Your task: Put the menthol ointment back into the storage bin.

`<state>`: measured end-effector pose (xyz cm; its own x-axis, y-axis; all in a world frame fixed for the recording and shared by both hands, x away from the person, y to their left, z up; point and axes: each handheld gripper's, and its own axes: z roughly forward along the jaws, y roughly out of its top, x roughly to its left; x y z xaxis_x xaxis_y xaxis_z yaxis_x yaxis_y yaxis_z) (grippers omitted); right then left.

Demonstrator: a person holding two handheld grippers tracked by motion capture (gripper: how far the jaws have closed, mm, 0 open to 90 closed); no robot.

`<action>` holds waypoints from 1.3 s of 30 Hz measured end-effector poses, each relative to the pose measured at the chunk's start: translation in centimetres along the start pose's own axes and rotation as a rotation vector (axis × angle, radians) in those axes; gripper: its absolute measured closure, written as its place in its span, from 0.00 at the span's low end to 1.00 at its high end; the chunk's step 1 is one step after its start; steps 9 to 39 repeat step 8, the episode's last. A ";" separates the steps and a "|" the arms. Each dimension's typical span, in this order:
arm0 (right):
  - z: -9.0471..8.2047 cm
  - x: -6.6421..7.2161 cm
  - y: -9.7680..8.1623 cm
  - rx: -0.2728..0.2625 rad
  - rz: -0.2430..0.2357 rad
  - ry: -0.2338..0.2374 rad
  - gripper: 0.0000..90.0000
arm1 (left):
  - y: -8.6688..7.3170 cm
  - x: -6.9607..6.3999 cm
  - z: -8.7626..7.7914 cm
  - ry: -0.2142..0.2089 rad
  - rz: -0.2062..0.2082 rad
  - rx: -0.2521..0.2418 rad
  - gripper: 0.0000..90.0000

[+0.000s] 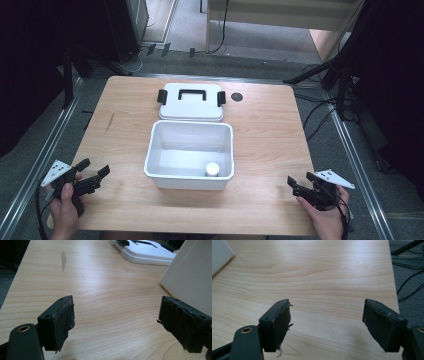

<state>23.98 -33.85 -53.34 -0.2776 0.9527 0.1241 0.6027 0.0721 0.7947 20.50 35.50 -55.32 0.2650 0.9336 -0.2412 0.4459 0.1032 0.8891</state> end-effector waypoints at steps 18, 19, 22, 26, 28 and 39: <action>-0.6 -1.1 -1.5 -0.062 0.053 0.003 0.27 | 0.0 -0.1 0.0 0.006 0.007 0.001 0.16; -0.6 -1.1 -1.5 -0.062 0.053 0.003 0.27 | 0.0 -0.1 0.0 0.006 0.007 0.001 0.16; -0.6 -1.1 -1.5 -0.062 0.053 0.003 0.27 | 0.0 -0.1 0.0 0.006 0.007 0.001 0.16; -0.6 -1.1 -1.5 -0.062 0.053 0.003 0.27 | 0.0 -0.1 0.0 0.006 0.007 0.001 0.16; -0.6 -1.1 -1.5 -0.062 0.053 0.003 0.27 | 0.0 -0.1 0.0 0.006 0.007 0.001 0.16; -0.6 -1.1 -1.5 -0.062 0.053 0.003 0.27 | 0.0 -0.1 0.0 0.006 0.007 0.001 0.16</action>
